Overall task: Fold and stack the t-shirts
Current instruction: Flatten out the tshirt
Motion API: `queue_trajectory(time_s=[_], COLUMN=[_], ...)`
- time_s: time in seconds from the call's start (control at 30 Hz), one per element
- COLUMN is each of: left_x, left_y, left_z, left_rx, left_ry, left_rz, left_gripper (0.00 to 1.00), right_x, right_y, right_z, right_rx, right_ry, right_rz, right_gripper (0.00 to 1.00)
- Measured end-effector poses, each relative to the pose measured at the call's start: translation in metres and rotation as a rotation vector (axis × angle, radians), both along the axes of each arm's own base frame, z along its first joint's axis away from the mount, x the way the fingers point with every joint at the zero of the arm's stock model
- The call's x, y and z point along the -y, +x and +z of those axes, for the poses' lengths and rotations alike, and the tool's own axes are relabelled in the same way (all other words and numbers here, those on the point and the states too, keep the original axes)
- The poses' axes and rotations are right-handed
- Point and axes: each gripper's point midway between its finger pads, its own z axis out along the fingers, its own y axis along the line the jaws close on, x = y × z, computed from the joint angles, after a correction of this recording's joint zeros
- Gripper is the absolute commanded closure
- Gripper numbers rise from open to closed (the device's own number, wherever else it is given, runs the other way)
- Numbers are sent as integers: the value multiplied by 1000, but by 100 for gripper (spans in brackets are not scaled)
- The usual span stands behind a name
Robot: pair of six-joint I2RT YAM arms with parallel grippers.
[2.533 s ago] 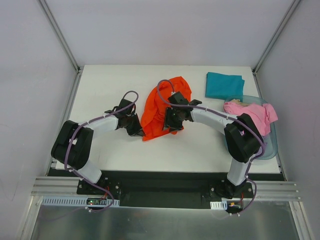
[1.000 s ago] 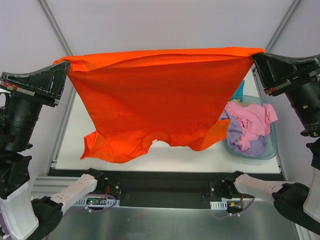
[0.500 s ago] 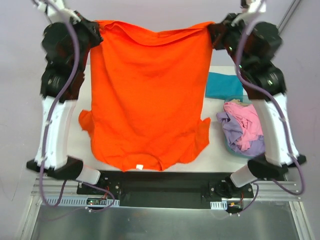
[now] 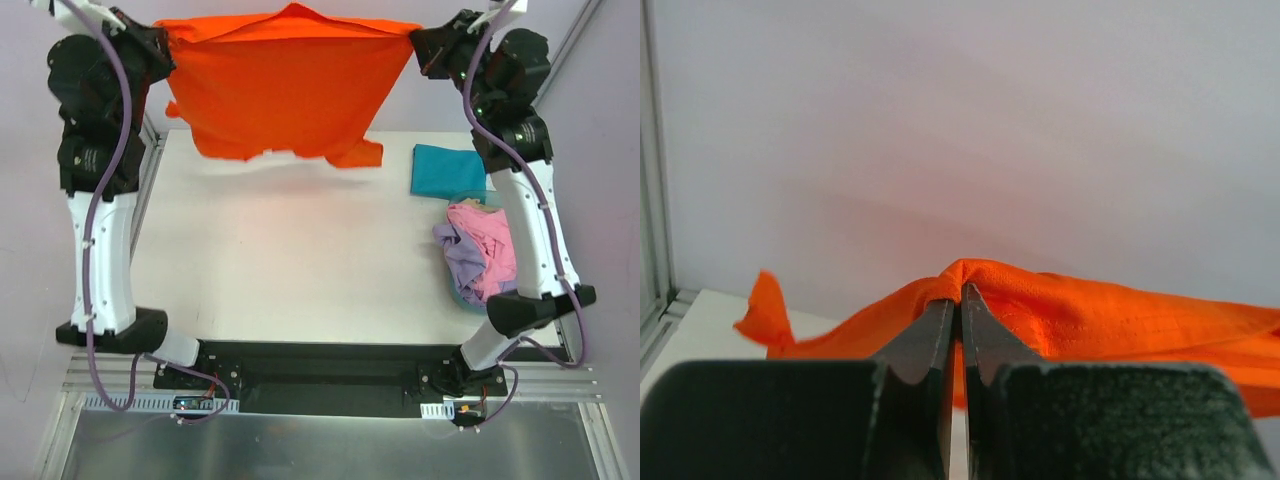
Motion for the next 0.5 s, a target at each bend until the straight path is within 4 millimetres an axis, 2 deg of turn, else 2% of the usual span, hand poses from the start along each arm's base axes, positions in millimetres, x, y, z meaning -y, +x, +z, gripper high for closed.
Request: queue_trajectory(time_s=[0.1, 0.2, 0.23, 0.3, 0.33, 0.37, 0.4, 0.43, 0.5], left_x=[-4, -6, -6, -3, -1, 5, 11, 15, 28], left_y=[-30, -50, -54, -63, -69, -75, -86, -98, -130], left_z=[-17, -78, -101, -176, -214, -261, -316, -356, -436], left_rx=[-15, -111, -157, -269, -341, -422, -525, -615, -801], left_ry=[0, -4, -11, -57, -80, -115, -152, -169, -230], left_rz=[0, -5, -7, -20, -25, -47, -71, -90, -139], left_gripper=[98, 100, 100, 100, 98, 88, 85, 80, 70], right_x=[2, 0, 0, 1, 2, 4, 6, 8, 19], right_y=[-28, -53, -60, -74, -81, -88, -96, -105, -134], right_z=[-10, -50, -73, -136, -174, -211, -250, -282, -358], right_rx=[-8, -68, -103, -216, -289, -369, -449, -519, -717], right_ry=[-3, -20, -23, -31, -37, -40, -42, -48, -77], right_rz=[43, 97, 110, 126, 129, 128, 126, 122, 98], right_gripper=[99, 99, 99, 99, 99, 99, 99, 98, 94])
